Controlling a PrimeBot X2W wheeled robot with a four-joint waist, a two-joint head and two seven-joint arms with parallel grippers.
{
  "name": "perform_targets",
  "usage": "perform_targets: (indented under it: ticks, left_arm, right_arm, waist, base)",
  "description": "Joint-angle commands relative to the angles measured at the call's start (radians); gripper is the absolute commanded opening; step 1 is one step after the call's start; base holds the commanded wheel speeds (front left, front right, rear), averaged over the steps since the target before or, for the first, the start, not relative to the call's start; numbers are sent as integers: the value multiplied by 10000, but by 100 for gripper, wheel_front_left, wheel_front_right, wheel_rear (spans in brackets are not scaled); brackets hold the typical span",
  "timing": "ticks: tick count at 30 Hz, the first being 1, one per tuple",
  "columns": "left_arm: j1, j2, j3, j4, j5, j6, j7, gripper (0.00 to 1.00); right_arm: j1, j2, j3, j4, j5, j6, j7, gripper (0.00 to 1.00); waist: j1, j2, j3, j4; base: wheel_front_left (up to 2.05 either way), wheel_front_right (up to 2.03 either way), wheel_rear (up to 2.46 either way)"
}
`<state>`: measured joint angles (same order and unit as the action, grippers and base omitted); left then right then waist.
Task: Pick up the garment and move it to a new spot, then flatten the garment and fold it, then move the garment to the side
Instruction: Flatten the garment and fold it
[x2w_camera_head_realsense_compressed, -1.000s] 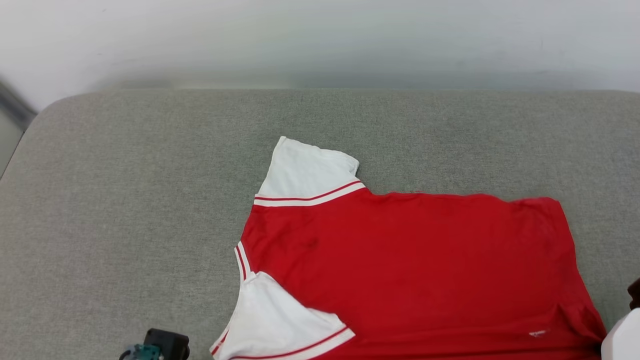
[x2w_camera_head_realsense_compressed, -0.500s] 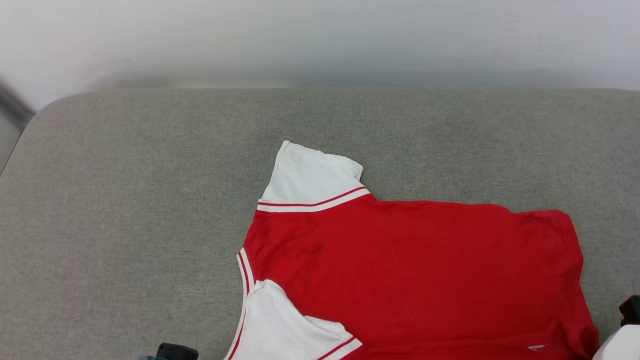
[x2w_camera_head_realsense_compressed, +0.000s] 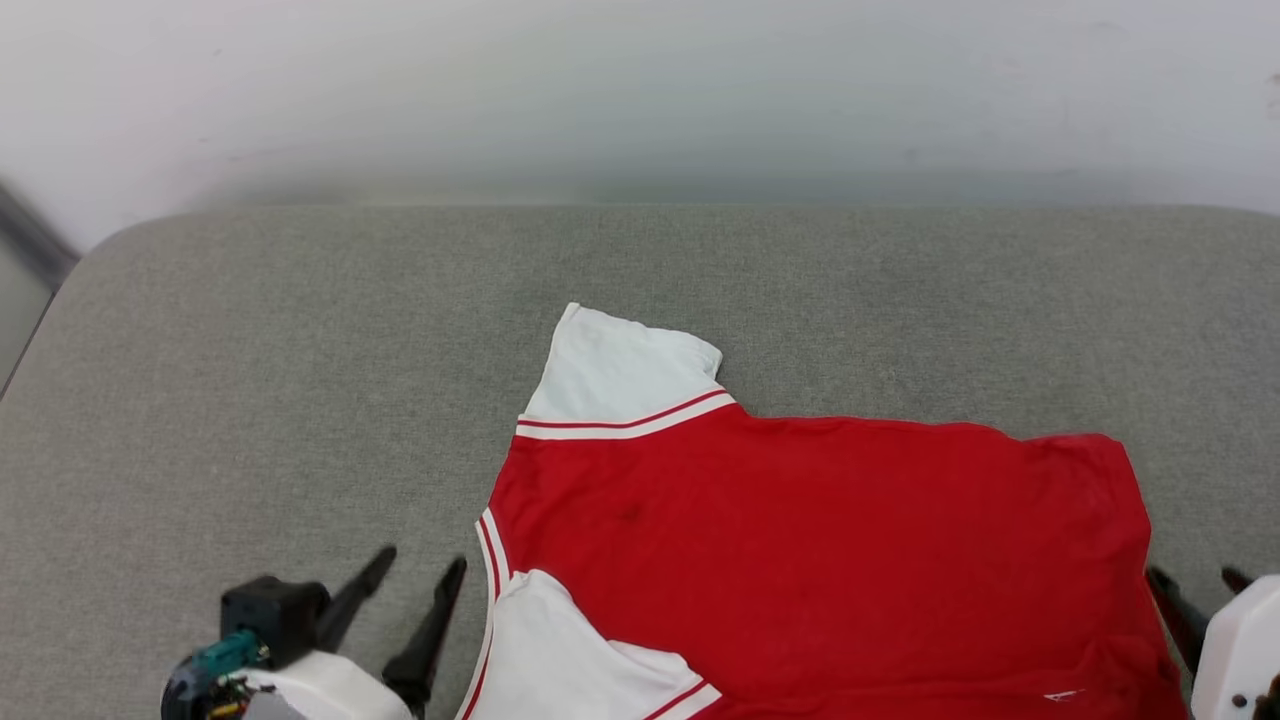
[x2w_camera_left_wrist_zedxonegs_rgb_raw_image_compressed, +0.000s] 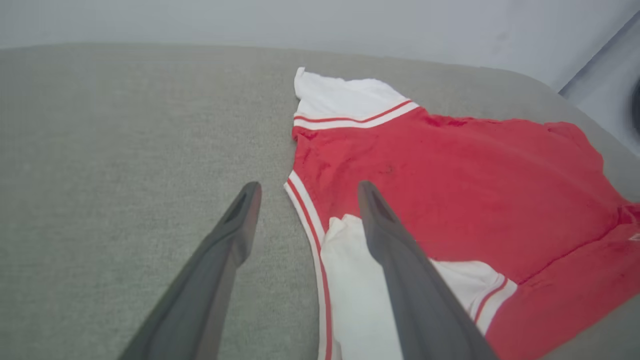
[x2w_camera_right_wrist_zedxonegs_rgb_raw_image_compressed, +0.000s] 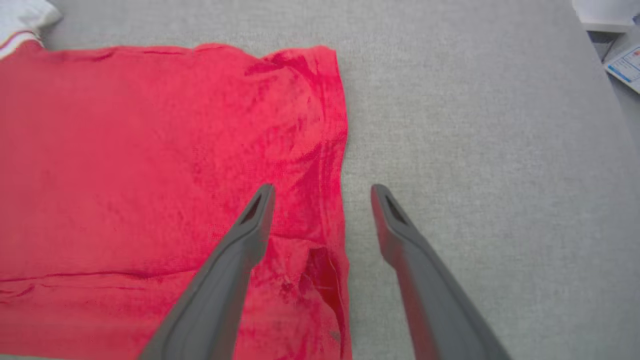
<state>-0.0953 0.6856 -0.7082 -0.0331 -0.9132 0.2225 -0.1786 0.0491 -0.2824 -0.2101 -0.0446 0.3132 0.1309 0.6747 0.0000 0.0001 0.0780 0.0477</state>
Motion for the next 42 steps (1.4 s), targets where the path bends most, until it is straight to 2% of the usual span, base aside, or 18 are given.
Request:
perform_targets:
  ticks: [1, 2, 6, 7, 8, 14, 17, 24, 29, 33, 36, 42]
  left_arm:
    - [-186, -22, 102, -36, 156, -19, -227, 100]
    - [-262, -143, 334, -64, 481, -30, -601, 100]
    - [-303, -370, 824, -144, 1281, 60, -842, 100]
    - [-303, -370, 824, -144, 1281, 60, -842, 100]
    - [-261, -492, 996, -195, 1451, 58, -861, 100]
    - [366, -1748, 2623, -912, 2770, -148, -871, 100]
    - [819, -2443, 3323, -1087, 3475, -418, -872, 100]
    - [1308, -3396, 4187, -758, 4450, -1397, -864, 100]
    - [1057, -3690, 4571, -548, 4915, -1928, -865, 100]
    - [505, -3589, 4574, -286, 5042, -2302, -844, 100]
    - [-301, -3292, 4600, -126, 4939, -2604, -380, 100]
    - [-2415, -2215, 4839, 159, 4118, -3170, 1883, 100]
  right_arm:
    - [-150, 10, 28, -124, 81, -4, -232, 100]
    - [-276, -22, 176, -392, 132, -4, -881, 100]
    - [-458, 85, 294, -776, -74, -4, -2571, 100]
    - [-458, 85, 294, -776, -74, -4, -2571, 100]
    - [-418, 175, 402, -852, -136, -4, -3014, 100]
    - [-118, 612, 741, -1138, -553, -4, -5304, 100]
    - [-52, 862, 803, -1118, -700, -4, -6224, 100]
    - [-12, 1106, 1061, -678, -859, -4, -7115, 100]
    - [-352, 1061, 1241, -574, -785, -4, -7310, 100]
    - [-638, 1001, 1341, -676, -777, -4, -7402, 100]
    - [-848, 1052, 1395, -764, -763, -4, -7424, 100]
    - [-1299, 1162, 1540, -858, -722, -4, -7427, 100]
  waist:
    - [0, -1, -61, -14]
    - [0, -1, -109, -26]
    - [0, -1, -167, -66]
    - [0, -1, -167, -66]
    - [0, -1, -177, -64]
    - [0, -1, -164, -125]
    - [0, -1, -157, -164]
    - [0, -1, -141, -253]
    - [0, -1, 179, -442]
    - [0, -1, 683, -669]
    - [0, -1, 1170, -923]
    - [0, -1, 2242, -1545]
  base:
    - [0, 0, 0]
    - [0, 0, 0]
    - [0, 0, 0]
    - [0, 0, 0]
    - [0, 0, 0]
    - [0, 0, 0]
    - [0, 0, 0]
    - [0, 0, 0]
    - [0, 0, 0]
    - [0, 0, 0]
    - [0, 0, 0]
    - [0, 0, 0]
